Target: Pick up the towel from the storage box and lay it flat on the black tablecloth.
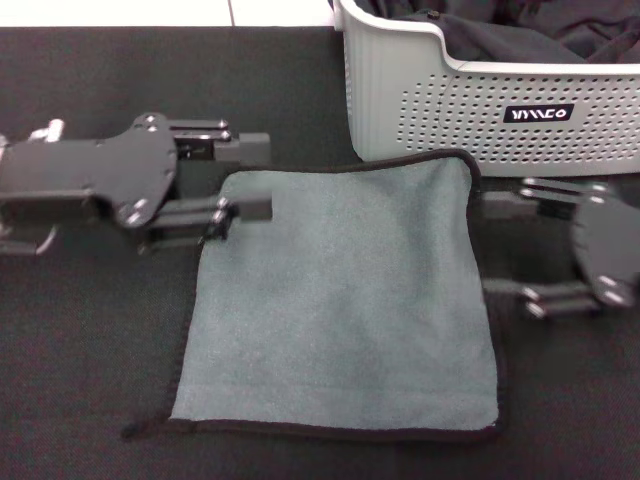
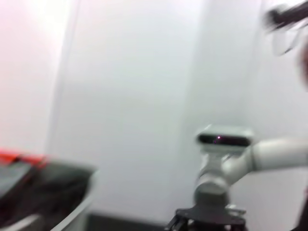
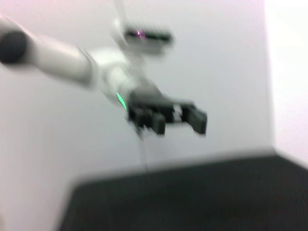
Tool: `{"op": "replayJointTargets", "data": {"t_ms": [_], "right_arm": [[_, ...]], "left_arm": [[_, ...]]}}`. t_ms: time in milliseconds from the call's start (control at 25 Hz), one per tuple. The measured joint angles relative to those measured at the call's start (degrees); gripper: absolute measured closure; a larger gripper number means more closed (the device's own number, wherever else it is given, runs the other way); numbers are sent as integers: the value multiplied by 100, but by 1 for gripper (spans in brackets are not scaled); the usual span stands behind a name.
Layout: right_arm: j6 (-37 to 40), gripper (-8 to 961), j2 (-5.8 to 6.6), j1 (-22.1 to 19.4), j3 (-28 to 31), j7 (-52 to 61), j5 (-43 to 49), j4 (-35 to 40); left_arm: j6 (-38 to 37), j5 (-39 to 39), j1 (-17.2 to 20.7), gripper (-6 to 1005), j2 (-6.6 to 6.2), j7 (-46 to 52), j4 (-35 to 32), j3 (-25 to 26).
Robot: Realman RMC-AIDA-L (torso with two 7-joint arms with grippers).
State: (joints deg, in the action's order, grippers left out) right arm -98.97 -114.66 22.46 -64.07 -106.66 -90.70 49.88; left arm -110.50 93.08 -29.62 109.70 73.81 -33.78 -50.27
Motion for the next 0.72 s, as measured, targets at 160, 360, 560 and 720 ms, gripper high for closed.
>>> {"op": "replayJointTargets", "data": {"t_ms": [160, 360, 560, 720], "right_arm": [[-568, 93, 20, -459, -222, -101, -714, 260], [-477, 94, 1, -533, -555, -225, -1066, 324], [-395, 95, -19, -366, -754, -236, -1122, 278], [-369, 96, -28, -312, -790, -236, -1126, 277]], "left_arm": [[-530, -169, 113, 438, 93, -215, -2, -45], [-557, -134, 192, 437, 170, -440, 12, -58], [-566, -127, 238, 437, 172, -805, 17, -56], [-570, -127, 254, 437, 158, -822, 29, -50]]}}
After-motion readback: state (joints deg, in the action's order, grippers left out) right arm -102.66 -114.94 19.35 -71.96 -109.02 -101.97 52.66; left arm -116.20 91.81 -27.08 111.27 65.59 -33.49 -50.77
